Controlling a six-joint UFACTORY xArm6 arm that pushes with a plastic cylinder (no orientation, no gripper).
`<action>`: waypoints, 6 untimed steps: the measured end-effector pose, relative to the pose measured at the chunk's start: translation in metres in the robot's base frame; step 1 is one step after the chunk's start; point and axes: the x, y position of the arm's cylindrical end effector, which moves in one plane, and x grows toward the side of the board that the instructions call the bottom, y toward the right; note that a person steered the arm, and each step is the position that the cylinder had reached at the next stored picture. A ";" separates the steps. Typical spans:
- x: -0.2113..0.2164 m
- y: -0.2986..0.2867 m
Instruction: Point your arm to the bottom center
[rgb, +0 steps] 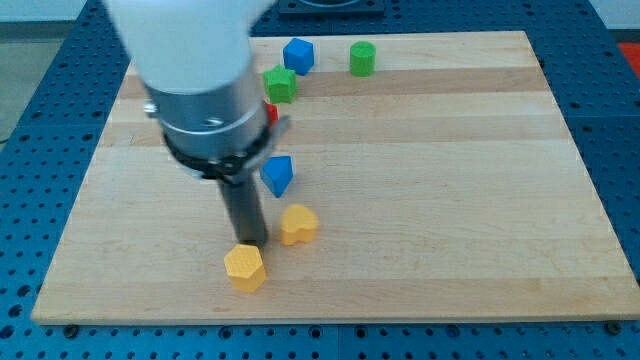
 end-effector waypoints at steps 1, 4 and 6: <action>-0.018 -0.011; 0.073 -0.054; 0.059 0.010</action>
